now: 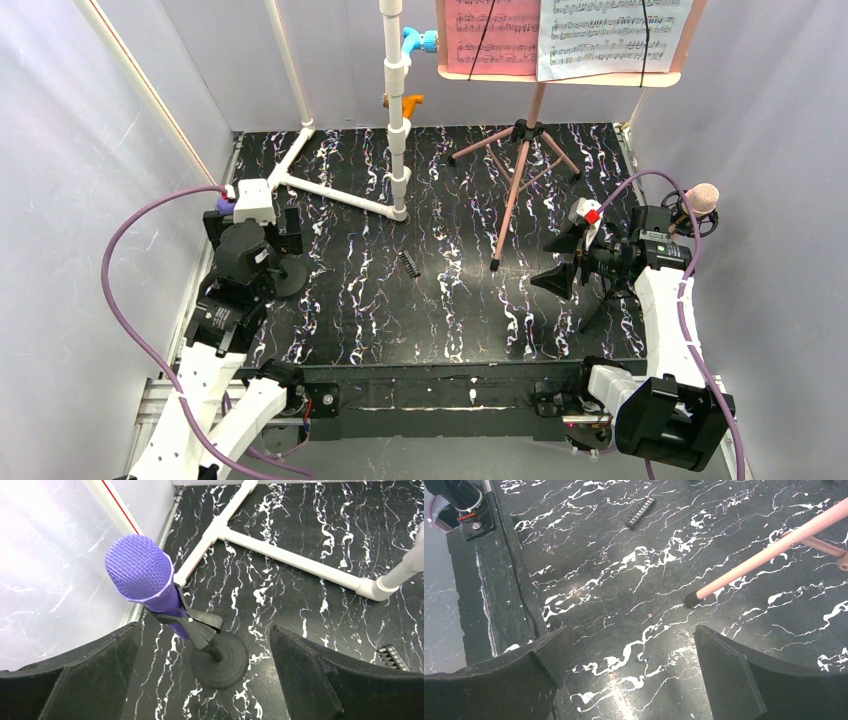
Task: Pack up the instrument practice props
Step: Pick up the microphone stand with the microphone from the center of the board.
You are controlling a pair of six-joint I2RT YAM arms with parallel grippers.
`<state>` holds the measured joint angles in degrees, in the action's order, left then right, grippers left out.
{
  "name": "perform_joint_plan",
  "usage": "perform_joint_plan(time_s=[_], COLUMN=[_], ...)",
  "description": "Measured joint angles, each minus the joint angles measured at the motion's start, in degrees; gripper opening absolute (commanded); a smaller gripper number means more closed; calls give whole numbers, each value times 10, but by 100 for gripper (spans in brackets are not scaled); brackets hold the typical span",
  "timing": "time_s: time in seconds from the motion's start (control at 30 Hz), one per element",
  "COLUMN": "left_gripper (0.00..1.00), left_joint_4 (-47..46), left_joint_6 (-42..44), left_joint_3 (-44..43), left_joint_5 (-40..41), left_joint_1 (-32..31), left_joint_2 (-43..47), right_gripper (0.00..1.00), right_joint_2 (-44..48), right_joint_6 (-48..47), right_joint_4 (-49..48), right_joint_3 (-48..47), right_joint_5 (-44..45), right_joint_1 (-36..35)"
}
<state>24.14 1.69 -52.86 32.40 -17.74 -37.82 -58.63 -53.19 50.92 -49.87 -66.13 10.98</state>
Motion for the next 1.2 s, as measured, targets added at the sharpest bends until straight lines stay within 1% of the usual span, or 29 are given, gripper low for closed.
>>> perform_joint_plan(time_s=[0.13,0.33,0.4,0.53,0.6,0.67,0.97,1.07,1.2], left_gripper=[100,100,96,91,88,88,88,88,86], left_joint_4=[-20,-49,-61,-126,-151,-153,-177,-166,-121], left_joint_6=[27,52,59,78,72,63,42,20,-21], left_joint_3=[-5,-20,-19,-1,-1,-1,0,-1,-17], left_joint_5=[13,56,69,106,107,106,101,94,85], left_joint_1=[4,12,16,42,59,69,87,97,105], left_joint_2=[-5,-44,-52,-68,-97,-110,-127,-140,-153], right_gripper=[100,100,100,100,100,100,100,100,100], right_joint_2=[0,0,0,0,0,0,0,0,0], right_joint_6=[-3,-9,-10,-11,-11,-11,-11,-11,-12], right_joint_4=[0,0,0,0,0,0,0,0,0], right_joint_3=[0,0,0,1,1,1,1,1,1], right_joint_5=[2,11,14,17,18,19,24,26,28], right_joint_1=[0,0,0,-2,-2,-2,-5,-5,-5])
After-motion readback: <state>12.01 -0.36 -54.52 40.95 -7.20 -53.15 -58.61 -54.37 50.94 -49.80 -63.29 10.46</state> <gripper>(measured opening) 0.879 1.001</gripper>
